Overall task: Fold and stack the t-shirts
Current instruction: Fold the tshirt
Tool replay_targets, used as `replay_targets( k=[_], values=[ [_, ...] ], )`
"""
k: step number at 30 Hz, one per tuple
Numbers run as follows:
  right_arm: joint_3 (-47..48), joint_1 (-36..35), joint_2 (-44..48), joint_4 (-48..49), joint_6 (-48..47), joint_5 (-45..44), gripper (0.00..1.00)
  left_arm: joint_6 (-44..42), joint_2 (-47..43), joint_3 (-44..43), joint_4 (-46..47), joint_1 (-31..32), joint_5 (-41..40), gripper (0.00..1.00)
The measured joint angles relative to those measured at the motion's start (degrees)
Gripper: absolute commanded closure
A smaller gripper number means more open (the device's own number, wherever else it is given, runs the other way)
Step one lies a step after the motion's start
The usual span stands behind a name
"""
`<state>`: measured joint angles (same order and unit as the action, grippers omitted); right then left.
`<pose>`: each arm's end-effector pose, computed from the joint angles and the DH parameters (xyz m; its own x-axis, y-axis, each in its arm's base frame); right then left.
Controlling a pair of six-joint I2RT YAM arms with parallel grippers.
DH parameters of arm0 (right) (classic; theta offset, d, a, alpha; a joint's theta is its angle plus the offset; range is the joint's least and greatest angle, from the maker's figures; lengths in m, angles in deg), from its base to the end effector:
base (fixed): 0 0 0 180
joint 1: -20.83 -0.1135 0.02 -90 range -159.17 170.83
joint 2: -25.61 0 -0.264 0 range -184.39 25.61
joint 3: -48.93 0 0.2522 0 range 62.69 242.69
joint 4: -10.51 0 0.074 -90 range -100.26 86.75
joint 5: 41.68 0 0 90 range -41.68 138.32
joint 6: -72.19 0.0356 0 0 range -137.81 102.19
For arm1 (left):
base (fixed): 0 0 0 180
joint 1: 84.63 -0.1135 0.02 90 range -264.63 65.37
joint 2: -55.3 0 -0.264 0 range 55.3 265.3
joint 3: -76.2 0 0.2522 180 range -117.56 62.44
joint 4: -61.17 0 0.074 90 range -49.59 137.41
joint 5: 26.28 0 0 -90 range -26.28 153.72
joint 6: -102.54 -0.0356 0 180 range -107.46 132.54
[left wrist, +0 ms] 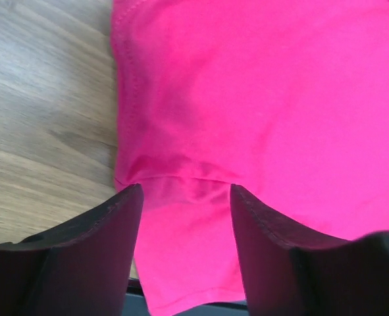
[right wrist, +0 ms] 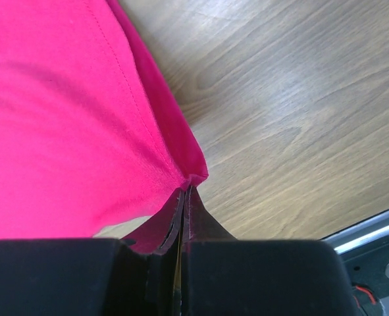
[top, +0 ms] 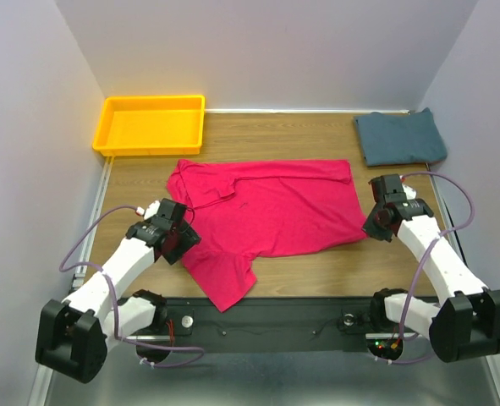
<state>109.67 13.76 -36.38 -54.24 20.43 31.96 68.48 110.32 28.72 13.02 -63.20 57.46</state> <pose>0.1919 0.0137 0.2423 -0.7148 0.5098 -0.4787 0.5577 0.8286 0.0496 0.1693 -0.0623 0.2064 -0.6841 -0.6162 -0.3903 -0.4656 0.7808 -0.4165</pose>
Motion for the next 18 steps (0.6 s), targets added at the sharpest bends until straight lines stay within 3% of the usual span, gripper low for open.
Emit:
replay_targets(
  k=[18],
  values=[
    [0.0,0.0,-4.8,3.4,-3.5,-0.6,0.99,2.3,18.7,-3.3,-1.3,0.0,-4.3,0.32]
  ],
)
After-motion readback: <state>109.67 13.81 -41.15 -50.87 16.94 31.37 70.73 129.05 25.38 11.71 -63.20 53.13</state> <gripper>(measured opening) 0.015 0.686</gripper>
